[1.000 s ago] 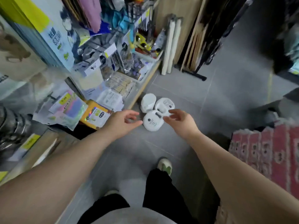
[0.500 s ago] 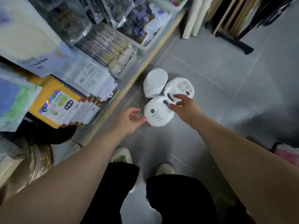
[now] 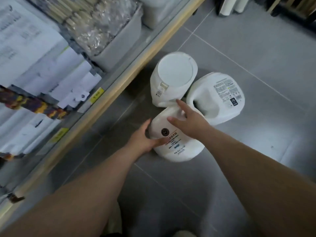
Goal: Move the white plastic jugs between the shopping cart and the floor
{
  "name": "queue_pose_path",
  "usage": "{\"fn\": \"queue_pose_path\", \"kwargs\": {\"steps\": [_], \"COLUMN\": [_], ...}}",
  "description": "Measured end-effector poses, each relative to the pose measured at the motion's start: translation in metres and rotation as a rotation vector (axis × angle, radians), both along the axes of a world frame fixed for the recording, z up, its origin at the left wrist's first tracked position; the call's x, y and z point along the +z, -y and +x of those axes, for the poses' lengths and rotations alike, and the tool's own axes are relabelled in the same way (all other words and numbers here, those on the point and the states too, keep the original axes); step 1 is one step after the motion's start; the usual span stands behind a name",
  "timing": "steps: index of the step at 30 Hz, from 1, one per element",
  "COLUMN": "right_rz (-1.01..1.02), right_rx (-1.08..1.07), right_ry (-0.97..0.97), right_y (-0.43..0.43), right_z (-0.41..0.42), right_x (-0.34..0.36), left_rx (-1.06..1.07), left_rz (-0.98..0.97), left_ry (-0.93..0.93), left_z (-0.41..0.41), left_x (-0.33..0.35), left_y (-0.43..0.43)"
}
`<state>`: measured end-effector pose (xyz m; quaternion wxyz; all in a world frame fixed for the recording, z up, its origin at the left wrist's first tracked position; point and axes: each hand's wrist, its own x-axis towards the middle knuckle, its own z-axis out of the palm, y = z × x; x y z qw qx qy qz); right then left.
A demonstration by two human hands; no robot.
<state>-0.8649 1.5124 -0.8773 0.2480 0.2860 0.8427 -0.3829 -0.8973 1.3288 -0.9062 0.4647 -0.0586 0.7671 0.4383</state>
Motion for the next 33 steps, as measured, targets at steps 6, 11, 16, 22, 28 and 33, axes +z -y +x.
{"fn": "queue_pose_path", "kwargs": {"steps": [6,11,16,22,28,33], "right_rz": [-0.002,-0.043,-0.110,-0.145,-0.178,-0.239], "right_rx": [-0.060,-0.121,-0.172,-0.237,-0.273,-0.293], "right_ry": [-0.050,-0.089,-0.150,-0.192,-0.303,-0.385], "right_y": [0.006,0.011,0.025,0.045,0.070,0.096], "right_z": [0.008,0.016,0.017,0.013,0.003,0.004], "right_x": [-0.018,0.002,0.096,0.283,0.473,0.582], "left_rx": [0.209,0.216,0.158,0.110,0.109,0.142], "left_rz": [0.151,0.137,0.119,0.139,0.147,0.165], "left_ry": [0.173,0.091,0.036,-0.085,-0.209,-0.277], "left_z": [0.013,0.015,0.005,-0.009,-0.024,-0.024], "left_x": [-0.014,0.012,0.107,0.290,0.486,0.602], "left_y": [-0.014,-0.011,0.006,0.029,0.057,0.086]}}
